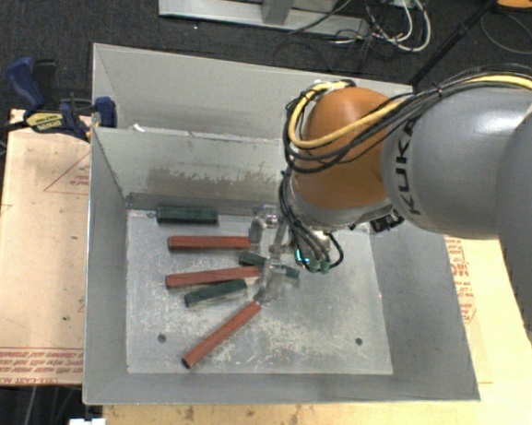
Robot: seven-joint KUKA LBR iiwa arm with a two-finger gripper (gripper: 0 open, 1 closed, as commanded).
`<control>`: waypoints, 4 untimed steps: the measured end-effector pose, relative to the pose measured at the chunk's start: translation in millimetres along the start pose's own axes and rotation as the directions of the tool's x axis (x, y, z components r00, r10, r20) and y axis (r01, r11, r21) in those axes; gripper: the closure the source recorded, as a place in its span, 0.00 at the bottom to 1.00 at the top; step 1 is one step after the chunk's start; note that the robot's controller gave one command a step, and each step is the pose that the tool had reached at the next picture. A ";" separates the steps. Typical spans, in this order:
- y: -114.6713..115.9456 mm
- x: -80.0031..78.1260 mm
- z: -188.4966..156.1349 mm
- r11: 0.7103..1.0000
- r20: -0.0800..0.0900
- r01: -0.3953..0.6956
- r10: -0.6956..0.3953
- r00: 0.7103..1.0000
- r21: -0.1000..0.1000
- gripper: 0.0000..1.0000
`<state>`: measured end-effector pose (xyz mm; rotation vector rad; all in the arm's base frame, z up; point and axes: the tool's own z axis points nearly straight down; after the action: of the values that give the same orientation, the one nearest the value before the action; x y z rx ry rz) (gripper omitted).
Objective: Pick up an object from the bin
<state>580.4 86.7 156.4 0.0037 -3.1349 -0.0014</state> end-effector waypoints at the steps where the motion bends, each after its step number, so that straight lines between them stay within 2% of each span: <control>1: -0.4 -1.8 -4.3 1.000 0.007 -0.002 0.002 1.000 0.000 0.00; 2: -29.4 -20.6 83.1 0.994 0.014 -0.108 0.108 0.994 -0.003 1.00; 3: -29.4 -20.6 83.1 0.994 0.014 -0.109 0.109 0.994 -0.003 1.00; 4: -38.4 -14.3 -83.8 0.995 0.015 -0.097 0.097 0.995 -0.002 1.00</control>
Offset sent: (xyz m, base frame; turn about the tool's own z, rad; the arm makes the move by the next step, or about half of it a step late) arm 0.0173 -0.0301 -0.0864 0.1084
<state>595.3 48.3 240.1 -0.1492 -3.1467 -0.0030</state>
